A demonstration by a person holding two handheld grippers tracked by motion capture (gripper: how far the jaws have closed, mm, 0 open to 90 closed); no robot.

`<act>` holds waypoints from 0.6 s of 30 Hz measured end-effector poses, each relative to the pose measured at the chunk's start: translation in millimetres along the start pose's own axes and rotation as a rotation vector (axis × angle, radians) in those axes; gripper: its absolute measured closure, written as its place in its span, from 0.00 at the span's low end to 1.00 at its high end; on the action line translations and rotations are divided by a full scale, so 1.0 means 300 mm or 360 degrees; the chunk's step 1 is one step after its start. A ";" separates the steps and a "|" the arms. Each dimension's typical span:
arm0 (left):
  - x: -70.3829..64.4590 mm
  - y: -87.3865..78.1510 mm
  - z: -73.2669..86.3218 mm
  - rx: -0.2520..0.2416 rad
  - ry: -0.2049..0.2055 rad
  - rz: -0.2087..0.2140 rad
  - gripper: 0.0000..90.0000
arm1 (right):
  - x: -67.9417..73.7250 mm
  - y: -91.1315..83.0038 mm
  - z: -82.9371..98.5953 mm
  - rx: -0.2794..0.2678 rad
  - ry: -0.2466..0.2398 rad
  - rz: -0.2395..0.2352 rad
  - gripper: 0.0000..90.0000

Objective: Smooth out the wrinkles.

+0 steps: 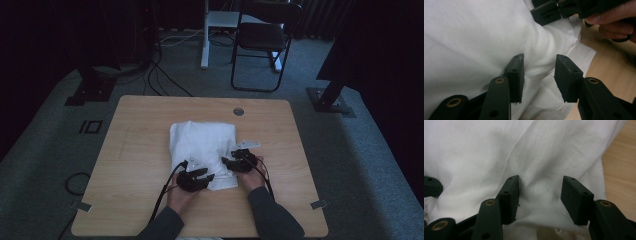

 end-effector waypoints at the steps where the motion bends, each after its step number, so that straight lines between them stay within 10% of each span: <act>1: 0.006 -0.001 -0.006 -0.0003 -0.0009 0.0008 0.65 | -0.004 0.002 -0.006 -0.0004 0.0003 0.0000 0.53; 10: 0.017 -0.183 0.010 -0.0212 0.0011 -0.0027 0.56 | -0.022 -0.191 0.035 -0.0315 0.0089 -0.0015 0.43; 18: 0.097 -0.295 0.047 -0.0296 -0.0030 -0.0172 0.55 | -0.044 -0.289 0.153 -0.0340 0.0091 0.0022 0.41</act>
Point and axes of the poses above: each handheld gripper's, and its own axes: y roughly forward along the jaws, z roughly out of its underside, x roughly to its left, the point moved 1 cm from there along y, roughly forward along the jaws, and after that the axes turned 8 degrees about x, right-handed, at the moved point
